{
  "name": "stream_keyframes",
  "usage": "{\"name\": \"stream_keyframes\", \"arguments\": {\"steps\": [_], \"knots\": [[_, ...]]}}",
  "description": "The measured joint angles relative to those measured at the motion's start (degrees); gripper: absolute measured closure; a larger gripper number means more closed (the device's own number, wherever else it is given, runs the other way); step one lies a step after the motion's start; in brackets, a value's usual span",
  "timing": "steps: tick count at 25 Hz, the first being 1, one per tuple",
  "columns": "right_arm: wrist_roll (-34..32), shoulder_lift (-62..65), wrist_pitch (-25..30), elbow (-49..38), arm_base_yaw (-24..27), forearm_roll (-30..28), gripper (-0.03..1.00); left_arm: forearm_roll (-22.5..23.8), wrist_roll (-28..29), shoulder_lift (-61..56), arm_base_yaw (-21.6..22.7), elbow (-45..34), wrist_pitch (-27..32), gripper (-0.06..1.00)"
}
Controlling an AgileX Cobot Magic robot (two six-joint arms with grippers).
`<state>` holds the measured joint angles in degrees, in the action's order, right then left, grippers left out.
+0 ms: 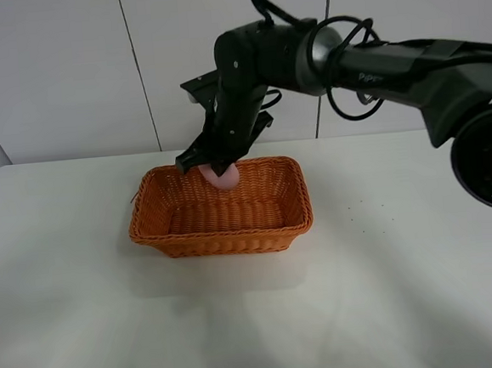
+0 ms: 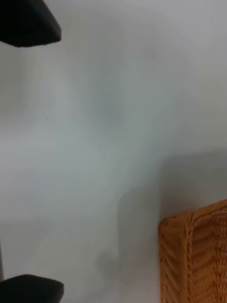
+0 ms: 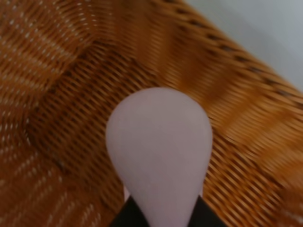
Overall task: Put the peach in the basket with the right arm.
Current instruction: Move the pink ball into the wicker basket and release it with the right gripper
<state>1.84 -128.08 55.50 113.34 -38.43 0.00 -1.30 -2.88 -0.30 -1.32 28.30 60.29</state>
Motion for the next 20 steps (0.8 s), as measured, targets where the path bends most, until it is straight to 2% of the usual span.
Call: {"name": "stream_keyframes", "arguments": {"steps": [3,5,7,11,12,15,20], "knots": [[0.0,-3.6,-1.7,0.0,-0.1,0.3,0.97,0.0,0.0,0.0,0.0,0.0,0.0,-0.04],[0.0,-5.3,-2.1,0.0,-0.1,0.3,0.92,0.0,0.0,0.0,0.0,0.0,0.0,-0.04],[0.0,-6.2,-2.2,0.0,-0.1,0.6,0.79,0.0,0.0,0.0,0.0,0.0,0.0,-0.04],[0.1,-6.0,-2.0,0.0,-0.1,1.6,0.4,0.0,0.0,0.0,0.0,0.0,0.0,-0.04],[0.2,-6.0,-1.4,0.0,-0.1,1.7,0.36,0.0,0.0,0.0,0.0,0.0,0.0,-0.04],[0.3,-5.9,0.7,0.0,-0.1,2.0,0.29,0.0,0.0,0.0,0.0,0.0,0.0,-0.04],[0.3,-2.6,2.3,0.4,0.1,2.0,0.27,0.0,0.0,0.0,0.0,0.0,0.0,-0.04]]}}
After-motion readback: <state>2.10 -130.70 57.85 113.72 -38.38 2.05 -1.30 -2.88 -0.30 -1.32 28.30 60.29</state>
